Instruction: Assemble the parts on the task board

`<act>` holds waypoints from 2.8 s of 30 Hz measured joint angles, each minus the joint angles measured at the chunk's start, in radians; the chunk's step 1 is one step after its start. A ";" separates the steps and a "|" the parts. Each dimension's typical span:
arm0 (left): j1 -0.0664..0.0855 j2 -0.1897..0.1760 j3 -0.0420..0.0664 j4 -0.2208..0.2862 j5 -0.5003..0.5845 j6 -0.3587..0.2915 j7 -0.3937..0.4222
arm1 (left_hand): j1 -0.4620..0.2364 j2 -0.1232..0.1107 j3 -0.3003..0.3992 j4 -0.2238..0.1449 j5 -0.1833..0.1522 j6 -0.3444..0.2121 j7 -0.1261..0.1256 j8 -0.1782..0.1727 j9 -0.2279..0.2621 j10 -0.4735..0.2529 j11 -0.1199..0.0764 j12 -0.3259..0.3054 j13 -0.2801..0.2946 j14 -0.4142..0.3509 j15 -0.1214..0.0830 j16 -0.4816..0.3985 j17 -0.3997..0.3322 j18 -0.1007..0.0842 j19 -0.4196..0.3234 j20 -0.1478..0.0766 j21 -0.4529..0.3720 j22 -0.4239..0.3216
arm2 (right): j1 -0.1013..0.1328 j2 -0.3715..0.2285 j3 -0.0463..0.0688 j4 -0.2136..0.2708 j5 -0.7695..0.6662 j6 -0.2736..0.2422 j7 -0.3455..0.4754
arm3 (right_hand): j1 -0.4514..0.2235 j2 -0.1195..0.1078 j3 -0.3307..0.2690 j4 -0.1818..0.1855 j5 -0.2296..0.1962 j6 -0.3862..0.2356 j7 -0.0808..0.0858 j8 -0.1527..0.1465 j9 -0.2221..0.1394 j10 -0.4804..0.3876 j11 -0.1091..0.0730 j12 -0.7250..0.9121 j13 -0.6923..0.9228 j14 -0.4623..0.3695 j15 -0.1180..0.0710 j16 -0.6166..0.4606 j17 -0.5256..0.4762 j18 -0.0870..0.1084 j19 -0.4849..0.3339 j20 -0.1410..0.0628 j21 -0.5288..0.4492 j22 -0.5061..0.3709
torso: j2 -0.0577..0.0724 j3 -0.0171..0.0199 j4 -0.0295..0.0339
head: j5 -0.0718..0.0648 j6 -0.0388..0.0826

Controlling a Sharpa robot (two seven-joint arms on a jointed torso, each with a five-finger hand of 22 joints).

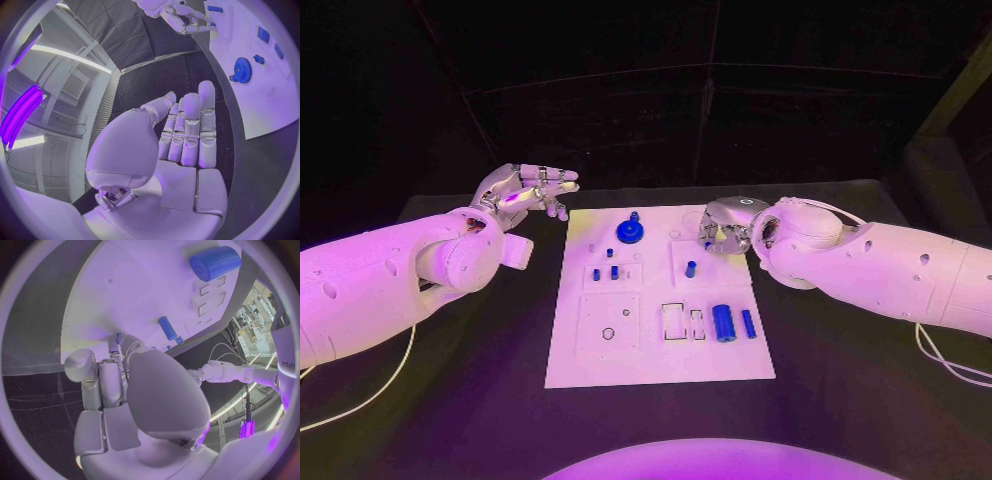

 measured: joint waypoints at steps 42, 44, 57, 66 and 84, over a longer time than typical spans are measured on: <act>0.000 -0.004 0.000 -0.003 0.001 0.003 -0.001 | 0.000 0.000 0.000 0.000 0.000 0.000 0.000 0.000 0.000 -0.004 0.004 0.004 0.000 -0.007 0.000 0.000 -0.002 0.000 0.000 0.000 -0.004 -0.002 | -0.012 -0.076 -0.004 0.117 -0.075 -0.096 -0.054 | -0.099 -0.033 0.102 -0.067 -0.004 0.023 -0.006 -0.006 0.002 0.023 -0.009 -0.011 -0.002 0.003 -0.005 -0.004 -0.025 0.000 0.011 -0.004 0.019 0.034 | -0.001 -0.0005 -0.0001 | -0.006 0.003; 0.000 -0.004 0.000 -0.003 0.001 0.003 -0.001 | 0.000 0.000 0.000 0.000 0.000 0.000 0.000 0.000 0.000 -0.004 0.003 0.004 0.000 -0.007 0.000 0.000 -0.002 0.000 0.000 0.000 -0.004 -0.002 | -0.012 -0.086 -0.003 0.137 -0.075 -0.099 -0.056 | -0.106 -0.032 0.103 -0.068 -0.004 0.023 -0.006 -0.006 0.001 0.023 -0.009 -0.011 -0.002 0.003 -0.005 -0.004 -0.025 0.000 0.011 -0.004 0.023 0.035 | -0.001 -0.0006 -0.0001 | -0.005 0.003; 0.000 -0.004 0.000 0.004 0.002 0.001 0.000 | 0.000 0.000 -0.003 -0.003 0.000 0.000 0.000 0.000 0.000 -0.003 0.003 0.004 0.000 -0.007 0.000 0.000 -0.002 0.000 0.000 0.000 -0.004 -0.002 | 0.017 -0.121 0.012 0.300 -0.065 -0.139 -0.062 | -0.113 -0.034 0.109 -0.068 -0.004 0.026 -0.003 -0.006 0.001 0.027 -0.012 -0.011 -0.002 0.003 -0.005 -0.004 -0.025 0.000 0.018 -0.003 0.030 0.046 | -0.001 -0.0019 0.0016 | 0.006 0.005; 0.000 0.000 0.000 0.009 0.002 0.001 0.000 | 0.000 0.000 -0.003 -0.003 0.000 0.000 0.000 0.000 0.000 -0.003 0.003 0.004 0.000 -0.007 0.000 0.000 -0.004 0.000 0.000 0.000 -0.004 -0.003 | 0.019 -0.078 0.013 0.317 -0.058 -0.155 -0.061 | -0.113 -0.034 0.109 -0.068 -0.004 0.030 -0.007 -0.006 0.002 0.027 -0.012 -0.011 -0.001 0.003 -0.005 -0.004 -0.025 0.000 0.018 -0.003 0.030 0.049 | -0.001 -0.0021 0.0019 | 0.037 0.000; 0.002 0.017 0.000 0.012 0.002 -0.001 0.000 | 0.000 0.000 -0.003 -0.003 0.000 0.000 0.000 0.000 0.000 -0.003 0.003 0.004 0.000 -0.007 0.000 0.001 -0.003 -0.001 0.000 0.000 -0.004 -0.003 | -0.023 0.057 -0.006 0.260 -0.044 -0.142 -0.044 | -0.117 -0.030 0.112 -0.071 -0.004 0.030 -0.007 -0.010 0.001 0.027 -0.012 -0.011 -0.001 0.003 -0.005 -0.004 -0.025 0.000 0.018 -0.003 0.030 0.048 | 0.000 -0.0017 0.0019 | 0.129 -0.032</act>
